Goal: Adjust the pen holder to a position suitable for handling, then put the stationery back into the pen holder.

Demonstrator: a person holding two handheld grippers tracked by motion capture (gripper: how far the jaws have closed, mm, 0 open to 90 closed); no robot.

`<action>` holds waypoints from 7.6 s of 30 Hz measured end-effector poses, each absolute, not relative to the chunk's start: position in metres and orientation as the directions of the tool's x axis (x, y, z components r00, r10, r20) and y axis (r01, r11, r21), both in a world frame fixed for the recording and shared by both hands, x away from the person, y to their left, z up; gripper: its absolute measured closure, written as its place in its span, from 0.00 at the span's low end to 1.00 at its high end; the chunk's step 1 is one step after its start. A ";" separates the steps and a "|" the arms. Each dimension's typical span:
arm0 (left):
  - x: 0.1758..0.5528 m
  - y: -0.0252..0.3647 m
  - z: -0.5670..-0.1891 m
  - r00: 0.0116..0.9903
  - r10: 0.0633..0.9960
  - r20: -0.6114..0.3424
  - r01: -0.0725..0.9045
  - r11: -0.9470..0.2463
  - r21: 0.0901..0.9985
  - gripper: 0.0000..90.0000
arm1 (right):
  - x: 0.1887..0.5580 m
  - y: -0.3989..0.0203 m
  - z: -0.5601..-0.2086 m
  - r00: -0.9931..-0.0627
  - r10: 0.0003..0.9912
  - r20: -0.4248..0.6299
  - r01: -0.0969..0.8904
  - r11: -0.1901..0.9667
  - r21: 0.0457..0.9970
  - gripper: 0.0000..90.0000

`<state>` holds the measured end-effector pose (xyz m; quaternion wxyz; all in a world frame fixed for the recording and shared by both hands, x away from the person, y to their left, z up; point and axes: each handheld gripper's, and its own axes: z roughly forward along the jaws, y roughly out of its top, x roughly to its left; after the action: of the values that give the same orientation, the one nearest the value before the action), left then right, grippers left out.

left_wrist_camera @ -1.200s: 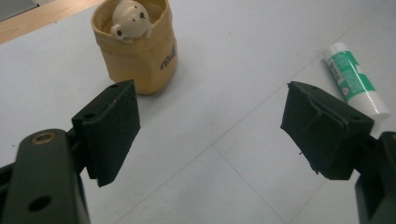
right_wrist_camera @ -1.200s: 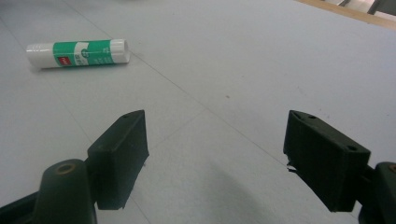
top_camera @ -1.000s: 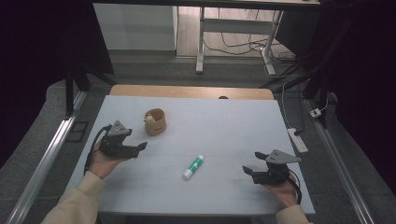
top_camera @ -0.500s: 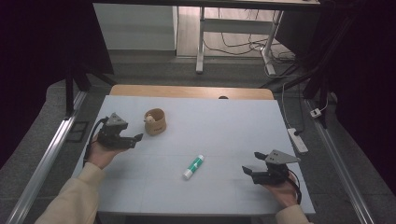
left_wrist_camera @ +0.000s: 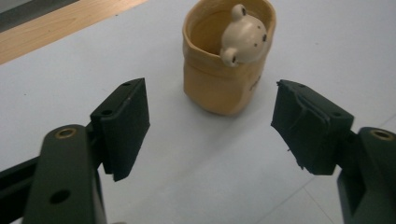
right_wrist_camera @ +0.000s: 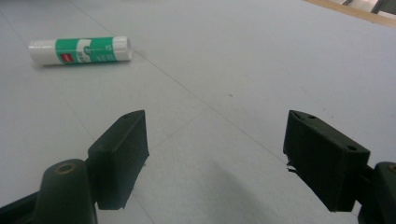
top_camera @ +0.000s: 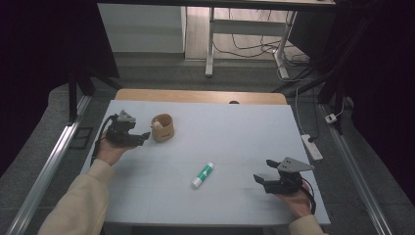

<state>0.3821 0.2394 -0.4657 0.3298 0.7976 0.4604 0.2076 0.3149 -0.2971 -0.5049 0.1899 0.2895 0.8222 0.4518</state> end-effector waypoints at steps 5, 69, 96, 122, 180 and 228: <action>0.390 0.239 -0.468 0.482 0.875 0.038 0.607 -0.365 0.706 0.35 | 0.315 -0.297 -0.505 -0.765 0.642 -0.045 0.302 0.420 0.856 0.24; 0.447 0.230 -0.513 0.450 0.893 -0.028 0.702 -0.334 0.630 0.98 | 0.314 -0.303 -0.510 -0.755 0.655 -0.039 0.333 0.435 0.837 0.24; 0.449 0.209 -0.514 0.482 0.874 -0.061 0.700 -0.343 0.626 0.99 | 0.315 -0.302 -0.511 -0.756 0.654 -0.035 0.341 0.438 0.832 0.25; 0.446 0.178 -0.510 0.571 0.817 -0.086 0.666 -0.399 0.630 0.99 | 0.315 -0.302 -0.512 -0.759 0.650 -0.033 0.342 0.441 0.830 0.25; 0.416 0.151 -0.488 0.700 0.712 -0.061 0.537 -0.467 0.702 0.85 | 0.314 -0.302 -0.510 -0.755 0.655 -0.030 0.340 0.430 0.837 0.25; 0.344 0.134 -0.459 0.766 0.636 -0.099 0.519 -0.520 0.678 0.35 | 0.313 -0.299 -0.508 -0.761 0.646 -0.059 0.316 0.449 0.836 0.25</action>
<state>0.3442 0.1344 -0.4595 0.3596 0.8680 0.3327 0.0811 0.3126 -0.2989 -0.5082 0.1883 0.2899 0.8299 0.4378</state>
